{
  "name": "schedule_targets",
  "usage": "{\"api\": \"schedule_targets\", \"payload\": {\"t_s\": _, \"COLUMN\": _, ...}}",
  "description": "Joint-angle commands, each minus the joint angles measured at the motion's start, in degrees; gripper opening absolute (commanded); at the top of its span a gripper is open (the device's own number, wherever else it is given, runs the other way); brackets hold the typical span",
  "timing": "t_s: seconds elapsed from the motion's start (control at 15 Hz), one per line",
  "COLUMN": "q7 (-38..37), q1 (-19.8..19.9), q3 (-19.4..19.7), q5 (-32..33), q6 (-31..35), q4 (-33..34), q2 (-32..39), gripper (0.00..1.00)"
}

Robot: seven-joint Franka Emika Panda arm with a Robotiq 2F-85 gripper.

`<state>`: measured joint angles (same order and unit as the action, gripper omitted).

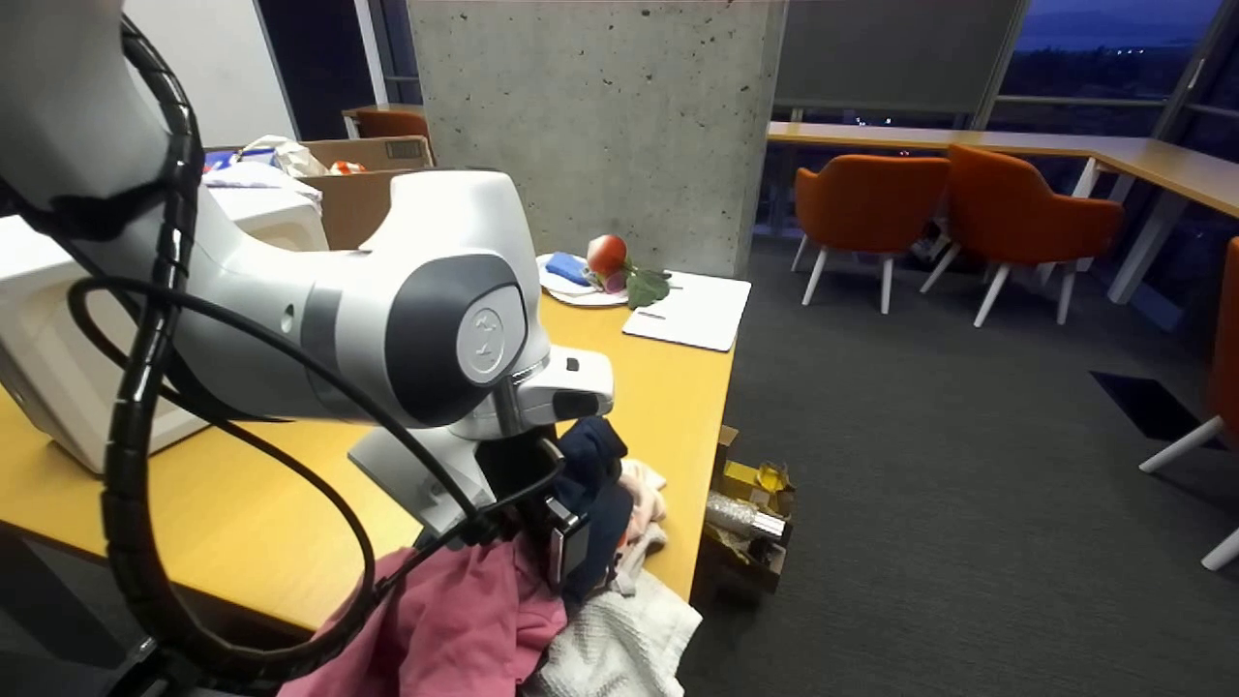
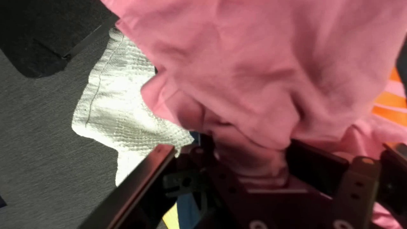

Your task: Put the pink shirt on the blue shirt, then put them on the peach shirt, then put them on the white towel and move them backwards

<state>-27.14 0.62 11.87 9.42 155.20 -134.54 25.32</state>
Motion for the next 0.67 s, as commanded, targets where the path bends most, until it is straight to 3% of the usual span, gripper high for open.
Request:
{"api": "schedule_targets", "payload": {"t_s": 0.0, "q7": 2.6, "q1": -0.5, "q3": 1.2, "q5": -1.8, "q6": -0.6, "q4": 0.5, "q2": -0.7, "gripper": 0.85}}
{"api": "schedule_targets", "payload": {"t_s": 0.13, "q7": 2.3, "q1": -1.0, "q3": 2.3, "q5": -1.0, "q6": -1.2, "q4": 1.0, "q2": -0.4, "gripper": 0.99}}
{"api": "schedule_targets", "payload": {"t_s": 0.6, "q7": 1.5, "q1": -1.7, "q3": 4.7, "q5": 0.2, "q6": -0.5, "q4": 0.6, "q2": 1.9, "gripper": 1.0}}
